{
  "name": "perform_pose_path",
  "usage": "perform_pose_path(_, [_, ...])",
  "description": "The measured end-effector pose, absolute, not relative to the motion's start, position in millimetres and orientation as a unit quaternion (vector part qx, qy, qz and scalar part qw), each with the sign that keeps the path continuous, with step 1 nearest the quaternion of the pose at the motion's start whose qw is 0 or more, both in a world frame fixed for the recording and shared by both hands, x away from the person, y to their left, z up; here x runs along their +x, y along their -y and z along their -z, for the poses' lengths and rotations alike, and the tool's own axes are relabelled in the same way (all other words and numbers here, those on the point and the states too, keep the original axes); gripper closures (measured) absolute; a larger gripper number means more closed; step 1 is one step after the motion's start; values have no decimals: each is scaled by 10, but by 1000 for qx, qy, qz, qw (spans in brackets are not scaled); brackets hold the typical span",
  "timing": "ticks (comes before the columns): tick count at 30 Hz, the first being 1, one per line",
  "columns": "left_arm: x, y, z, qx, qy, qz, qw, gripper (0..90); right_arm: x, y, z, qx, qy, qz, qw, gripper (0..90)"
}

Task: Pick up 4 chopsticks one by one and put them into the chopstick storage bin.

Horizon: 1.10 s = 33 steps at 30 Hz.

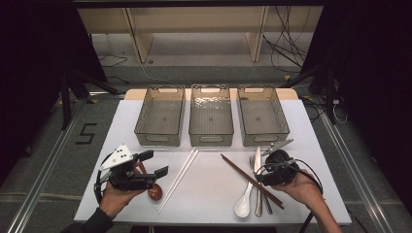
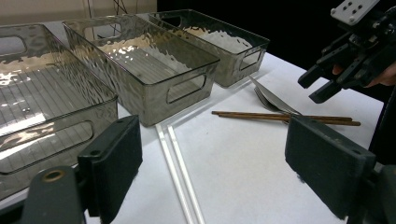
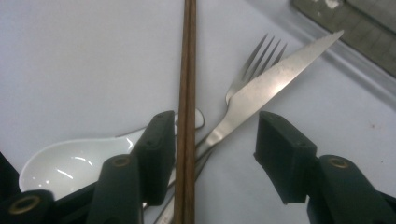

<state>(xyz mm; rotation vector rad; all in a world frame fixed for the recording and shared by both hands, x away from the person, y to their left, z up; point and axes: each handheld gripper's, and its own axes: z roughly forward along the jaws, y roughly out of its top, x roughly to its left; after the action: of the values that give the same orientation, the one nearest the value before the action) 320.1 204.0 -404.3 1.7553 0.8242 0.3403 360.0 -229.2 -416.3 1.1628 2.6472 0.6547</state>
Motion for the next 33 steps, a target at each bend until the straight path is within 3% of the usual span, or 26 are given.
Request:
perform_pose_path(22, [3201, -2027, 4035, 745, -346, -145, 552, 183, 3535, 2307, 4360, 378, -913, -148, 49, 678])
perform_pose_path(33, [3203, -2028, 4036, 745, -346, -146, 551, 183, 3527, 2282, 4380, 372, -917, -139, 44, 692])
